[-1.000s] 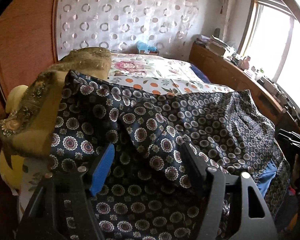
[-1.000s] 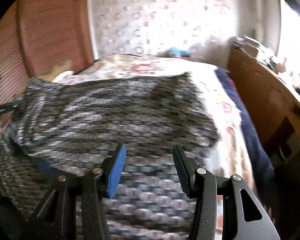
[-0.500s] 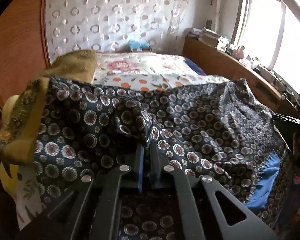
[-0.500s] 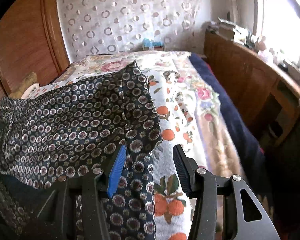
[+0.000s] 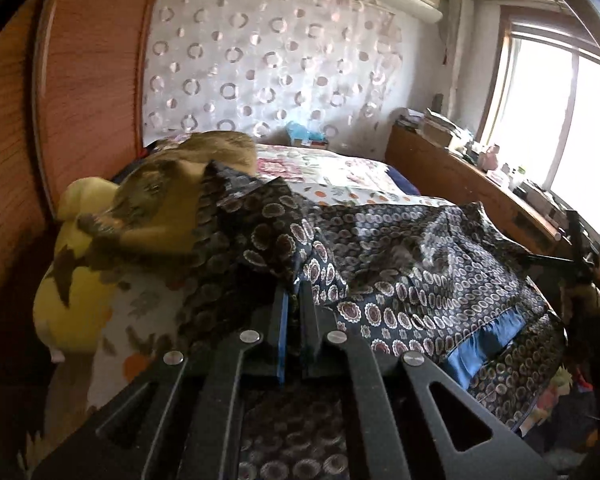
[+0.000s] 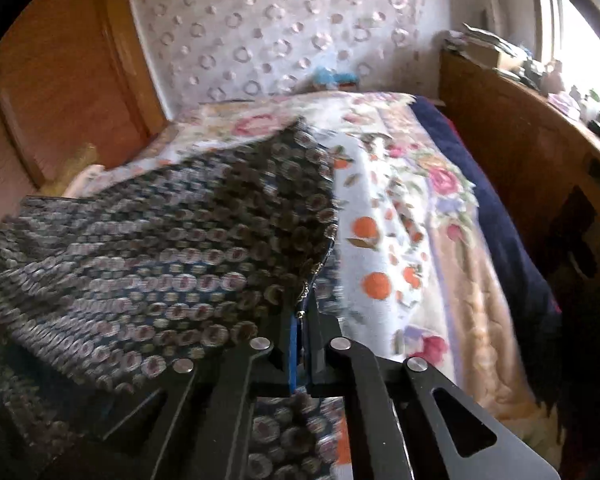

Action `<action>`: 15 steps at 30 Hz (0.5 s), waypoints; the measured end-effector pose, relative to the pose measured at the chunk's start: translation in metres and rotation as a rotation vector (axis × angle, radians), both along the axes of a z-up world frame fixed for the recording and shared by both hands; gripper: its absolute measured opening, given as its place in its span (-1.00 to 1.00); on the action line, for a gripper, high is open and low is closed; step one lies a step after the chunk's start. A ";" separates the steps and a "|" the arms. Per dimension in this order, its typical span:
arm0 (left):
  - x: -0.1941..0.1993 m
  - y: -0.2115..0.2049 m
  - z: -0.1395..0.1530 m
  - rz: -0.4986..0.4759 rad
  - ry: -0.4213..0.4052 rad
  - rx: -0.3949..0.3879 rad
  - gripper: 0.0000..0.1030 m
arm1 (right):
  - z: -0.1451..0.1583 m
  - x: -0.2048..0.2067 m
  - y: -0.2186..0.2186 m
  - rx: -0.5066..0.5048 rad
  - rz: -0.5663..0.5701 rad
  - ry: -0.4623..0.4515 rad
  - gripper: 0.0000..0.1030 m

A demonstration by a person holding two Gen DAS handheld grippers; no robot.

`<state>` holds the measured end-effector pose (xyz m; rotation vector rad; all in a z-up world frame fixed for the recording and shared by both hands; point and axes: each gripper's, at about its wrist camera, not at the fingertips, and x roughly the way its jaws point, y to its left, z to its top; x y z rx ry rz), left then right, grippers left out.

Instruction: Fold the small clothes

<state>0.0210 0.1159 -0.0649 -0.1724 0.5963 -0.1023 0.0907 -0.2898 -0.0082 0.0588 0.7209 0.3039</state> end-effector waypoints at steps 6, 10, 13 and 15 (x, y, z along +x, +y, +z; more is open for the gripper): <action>-0.010 0.016 -0.004 0.043 0.000 -0.020 -0.90 | 0.015 -0.049 -0.006 0.041 0.017 -0.066 -0.98; -0.023 0.016 -0.007 0.057 0.016 -0.010 -0.90 | 0.018 -0.086 -0.012 0.038 0.021 -0.081 -0.98; -0.036 0.013 -0.010 0.074 0.026 0.020 -0.90 | 0.016 -0.110 -0.016 0.019 0.018 -0.083 -0.98; -0.049 0.013 -0.013 0.084 0.036 0.026 -0.90 | 0.013 -0.122 -0.021 0.003 0.003 -0.085 -0.98</action>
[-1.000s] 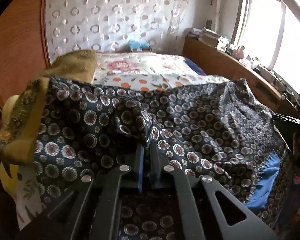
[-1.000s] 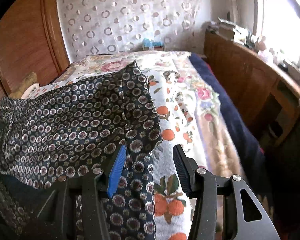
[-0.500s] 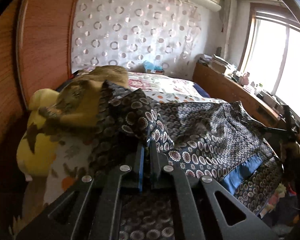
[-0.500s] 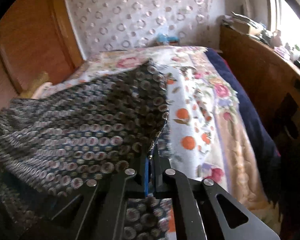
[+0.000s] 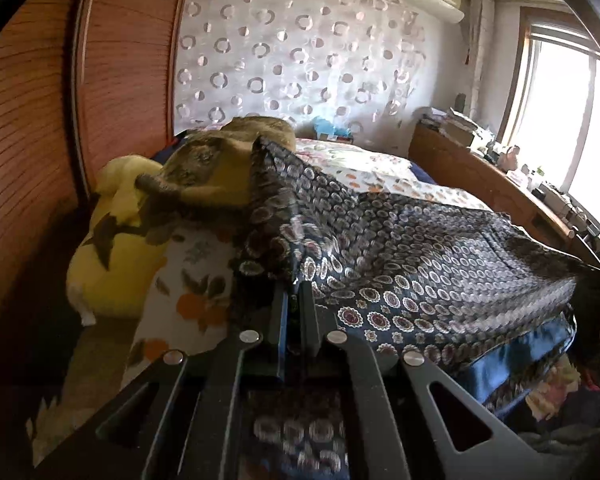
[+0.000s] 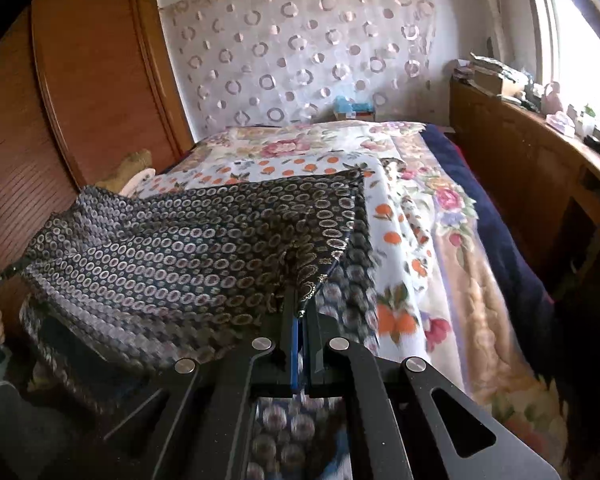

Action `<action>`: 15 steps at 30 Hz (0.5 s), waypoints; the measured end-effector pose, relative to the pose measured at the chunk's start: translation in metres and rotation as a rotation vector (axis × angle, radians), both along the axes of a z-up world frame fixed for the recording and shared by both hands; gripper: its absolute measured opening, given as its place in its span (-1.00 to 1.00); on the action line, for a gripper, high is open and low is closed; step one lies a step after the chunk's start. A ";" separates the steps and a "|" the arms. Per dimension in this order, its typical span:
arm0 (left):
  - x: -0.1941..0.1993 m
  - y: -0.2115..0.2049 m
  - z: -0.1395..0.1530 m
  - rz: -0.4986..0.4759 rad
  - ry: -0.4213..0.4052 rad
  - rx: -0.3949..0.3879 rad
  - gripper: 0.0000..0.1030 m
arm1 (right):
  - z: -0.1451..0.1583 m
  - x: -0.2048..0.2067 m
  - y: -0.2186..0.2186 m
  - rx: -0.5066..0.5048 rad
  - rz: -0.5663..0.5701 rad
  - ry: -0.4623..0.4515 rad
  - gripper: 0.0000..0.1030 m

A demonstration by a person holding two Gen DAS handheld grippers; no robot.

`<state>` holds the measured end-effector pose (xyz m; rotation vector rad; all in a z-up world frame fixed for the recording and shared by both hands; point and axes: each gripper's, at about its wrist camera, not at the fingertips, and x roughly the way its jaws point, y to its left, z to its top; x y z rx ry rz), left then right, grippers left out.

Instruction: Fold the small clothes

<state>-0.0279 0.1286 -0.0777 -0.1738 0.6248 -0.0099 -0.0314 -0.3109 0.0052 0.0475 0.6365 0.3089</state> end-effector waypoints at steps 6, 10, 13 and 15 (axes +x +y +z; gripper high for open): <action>-0.006 0.000 -0.006 0.028 0.029 0.108 -0.53 | -0.008 -0.009 -0.002 -0.091 -0.022 0.048 -0.97; -0.007 0.011 0.002 0.045 -0.008 0.098 -0.03 | 0.001 -0.009 0.003 -0.121 -0.049 0.026 -0.75; -0.006 0.015 0.003 0.051 -0.014 0.100 0.25 | 0.011 -0.011 0.010 -0.120 -0.051 -0.004 -0.31; -0.004 0.018 0.001 0.053 -0.010 0.093 0.34 | 0.011 -0.011 0.015 -0.122 -0.048 -0.014 -0.13</action>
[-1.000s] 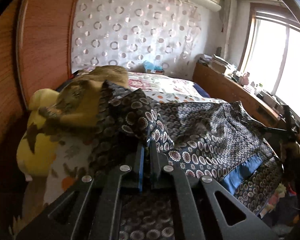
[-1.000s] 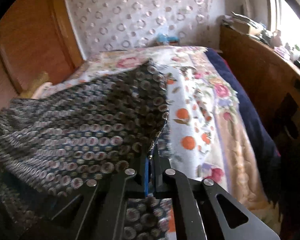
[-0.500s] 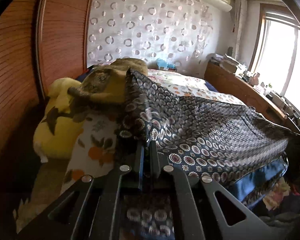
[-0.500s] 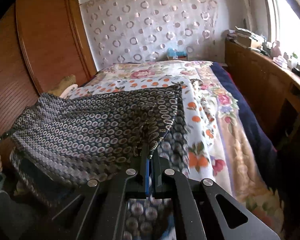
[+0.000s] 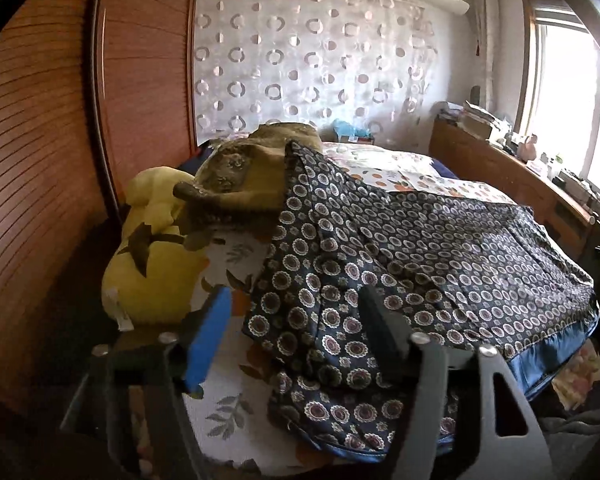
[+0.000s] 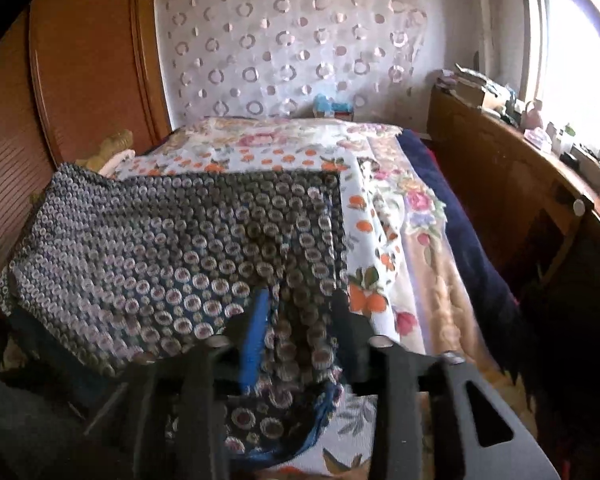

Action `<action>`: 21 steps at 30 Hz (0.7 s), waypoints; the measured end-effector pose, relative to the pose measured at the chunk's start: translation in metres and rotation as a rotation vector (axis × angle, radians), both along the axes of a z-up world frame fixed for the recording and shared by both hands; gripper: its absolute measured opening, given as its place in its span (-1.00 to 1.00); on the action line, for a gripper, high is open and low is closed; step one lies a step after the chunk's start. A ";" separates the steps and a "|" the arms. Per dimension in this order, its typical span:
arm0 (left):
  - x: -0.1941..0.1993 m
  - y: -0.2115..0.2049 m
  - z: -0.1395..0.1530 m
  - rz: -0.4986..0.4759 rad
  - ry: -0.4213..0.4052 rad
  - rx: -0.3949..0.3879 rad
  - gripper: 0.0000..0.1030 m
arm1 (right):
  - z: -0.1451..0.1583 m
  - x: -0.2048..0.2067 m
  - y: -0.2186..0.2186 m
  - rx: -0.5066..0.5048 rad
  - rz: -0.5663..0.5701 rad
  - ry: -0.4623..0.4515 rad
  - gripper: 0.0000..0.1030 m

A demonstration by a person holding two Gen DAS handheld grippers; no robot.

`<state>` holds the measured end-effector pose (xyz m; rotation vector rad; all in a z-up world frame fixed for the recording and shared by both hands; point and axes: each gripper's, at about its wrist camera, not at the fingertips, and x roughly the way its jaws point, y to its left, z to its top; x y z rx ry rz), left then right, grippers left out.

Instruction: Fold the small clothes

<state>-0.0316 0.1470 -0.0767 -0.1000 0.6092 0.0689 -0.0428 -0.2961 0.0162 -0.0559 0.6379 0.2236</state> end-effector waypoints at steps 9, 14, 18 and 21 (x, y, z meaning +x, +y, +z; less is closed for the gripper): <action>0.005 -0.003 -0.017 0.004 0.046 -0.003 0.47 | -0.024 0.018 0.025 -0.020 0.042 0.028 -0.07; 0.008 0.006 -0.026 0.034 0.057 -0.009 0.47 | -0.049 0.034 0.039 -0.044 0.063 0.077 -0.07; 0.014 0.017 -0.034 0.052 0.071 -0.036 0.47 | -0.065 0.045 0.041 -0.058 0.057 0.109 -0.07; 0.020 0.020 -0.040 0.051 0.095 -0.049 0.47 | -0.068 0.044 0.042 -0.074 0.055 0.077 -0.02</action>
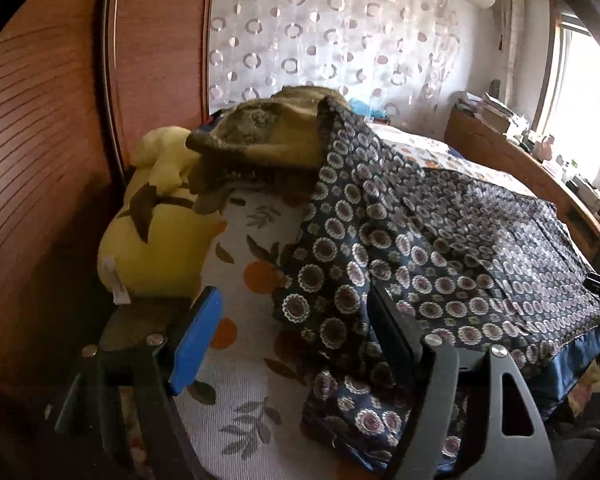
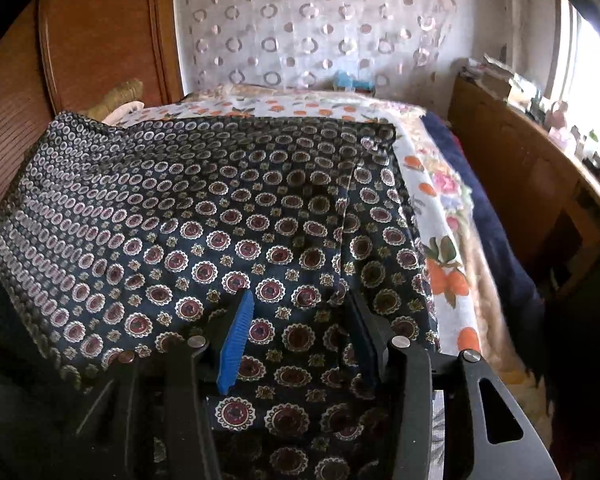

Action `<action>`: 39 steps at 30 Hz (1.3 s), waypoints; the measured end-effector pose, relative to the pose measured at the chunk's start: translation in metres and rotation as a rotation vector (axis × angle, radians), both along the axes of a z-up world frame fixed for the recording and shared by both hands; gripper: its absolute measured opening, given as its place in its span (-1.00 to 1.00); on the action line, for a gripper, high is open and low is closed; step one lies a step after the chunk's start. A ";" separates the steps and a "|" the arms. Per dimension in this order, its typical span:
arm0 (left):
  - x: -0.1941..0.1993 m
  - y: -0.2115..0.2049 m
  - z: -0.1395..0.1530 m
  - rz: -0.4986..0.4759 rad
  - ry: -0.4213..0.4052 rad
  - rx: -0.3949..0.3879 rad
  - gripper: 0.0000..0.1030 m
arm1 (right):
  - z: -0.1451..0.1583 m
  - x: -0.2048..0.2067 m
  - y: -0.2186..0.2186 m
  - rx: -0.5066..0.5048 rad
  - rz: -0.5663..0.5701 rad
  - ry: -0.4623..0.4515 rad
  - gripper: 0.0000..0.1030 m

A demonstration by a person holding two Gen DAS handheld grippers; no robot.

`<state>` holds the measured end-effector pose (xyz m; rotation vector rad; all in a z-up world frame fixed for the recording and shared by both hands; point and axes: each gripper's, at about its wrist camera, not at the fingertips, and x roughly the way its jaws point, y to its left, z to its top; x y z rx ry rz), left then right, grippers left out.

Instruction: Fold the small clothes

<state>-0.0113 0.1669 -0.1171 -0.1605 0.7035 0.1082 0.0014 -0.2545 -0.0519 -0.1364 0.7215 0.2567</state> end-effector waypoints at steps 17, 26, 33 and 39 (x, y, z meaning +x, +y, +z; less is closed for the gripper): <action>-0.011 -0.020 -0.012 -0.056 0.077 -0.014 -0.12 | -0.004 -0.013 -0.013 0.011 -0.010 -0.017 0.08; -0.006 -0.028 -0.011 -0.100 0.081 -0.034 -0.88 | -0.006 -0.015 -0.017 0.018 -0.011 -0.033 0.09; -0.007 -0.048 0.021 -0.135 -0.006 0.040 -0.90 | -0.007 -0.015 -0.020 0.022 -0.010 -0.037 0.12; -0.005 -0.063 0.055 -0.186 -0.093 0.069 -0.91 | -0.006 -0.014 -0.022 0.029 -0.009 -0.040 0.14</action>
